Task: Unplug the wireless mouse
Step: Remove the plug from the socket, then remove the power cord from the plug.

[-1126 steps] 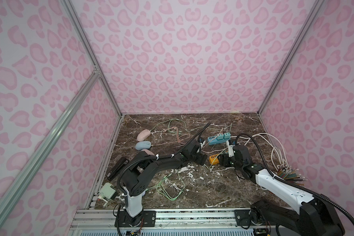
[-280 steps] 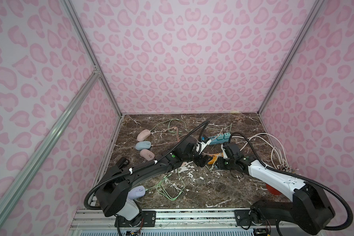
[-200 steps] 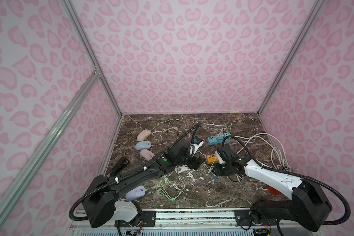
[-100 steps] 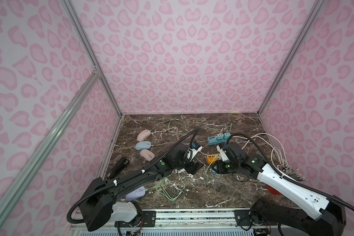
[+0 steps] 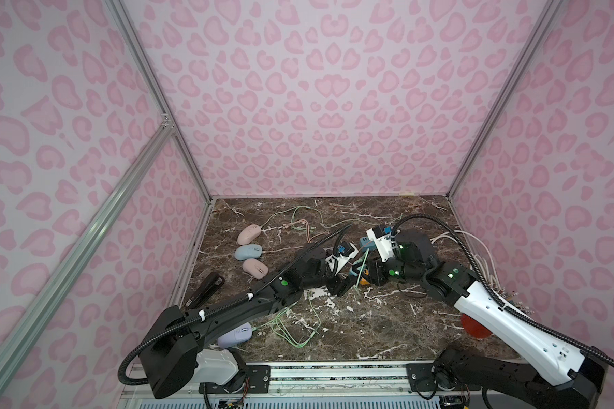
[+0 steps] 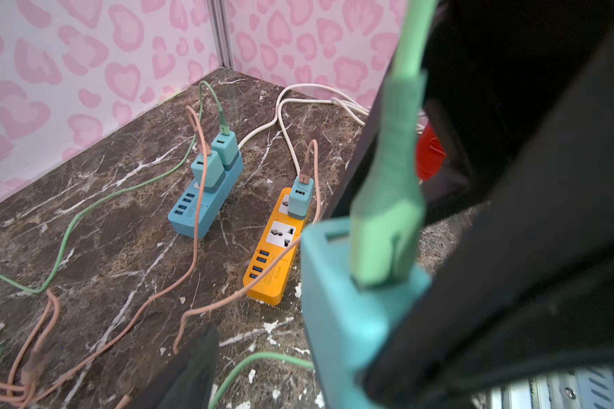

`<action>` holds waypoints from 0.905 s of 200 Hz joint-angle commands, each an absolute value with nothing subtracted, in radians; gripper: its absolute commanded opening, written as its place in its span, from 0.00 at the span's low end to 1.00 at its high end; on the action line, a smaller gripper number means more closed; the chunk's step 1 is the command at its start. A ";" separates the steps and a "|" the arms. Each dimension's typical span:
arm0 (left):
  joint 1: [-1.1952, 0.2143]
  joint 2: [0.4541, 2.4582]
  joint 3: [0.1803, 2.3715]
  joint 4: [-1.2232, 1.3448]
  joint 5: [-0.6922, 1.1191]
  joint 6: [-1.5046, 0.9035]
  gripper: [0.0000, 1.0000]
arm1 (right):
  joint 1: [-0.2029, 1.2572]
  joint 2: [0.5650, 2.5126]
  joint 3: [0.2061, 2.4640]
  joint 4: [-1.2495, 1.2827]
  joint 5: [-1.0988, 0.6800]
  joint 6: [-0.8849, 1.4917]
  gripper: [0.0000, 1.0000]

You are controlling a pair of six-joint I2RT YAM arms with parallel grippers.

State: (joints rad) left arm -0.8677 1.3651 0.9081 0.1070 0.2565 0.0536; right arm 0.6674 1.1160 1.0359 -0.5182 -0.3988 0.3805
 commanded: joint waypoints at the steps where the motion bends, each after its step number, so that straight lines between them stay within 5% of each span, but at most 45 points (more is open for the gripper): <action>1: -0.867 1.391 0.941 0.145 0.292 0.056 0.72 | 0.666 1.137 1.033 -0.494 -0.416 0.359 0.29; 24: -0.867 1.416 0.968 0.137 0.286 0.040 0.57 | 0.661 1.137 1.006 -0.465 -0.426 0.368 0.30; 34: -0.866 1.432 0.987 0.110 0.281 0.040 0.41 | 0.659 1.127 0.994 -0.449 -0.426 0.373 0.30; 48: -0.865 1.454 1.011 0.068 0.273 0.038 0.03 | 0.646 1.112 0.982 -0.435 -0.422 0.378 0.34; 67: -0.864 1.463 1.009 0.054 0.262 0.018 0.02 | 0.610 1.096 0.975 -0.439 -0.416 0.379 0.58; 84: -0.865 1.457 0.994 0.049 0.240 -0.005 0.02 | 0.572 1.083 0.974 -0.450 -0.394 0.366 0.67; 181: -0.876 1.407 0.991 -0.141 0.263 -0.027 0.02 | 0.522 1.052 0.893 -0.294 -0.570 0.357 0.52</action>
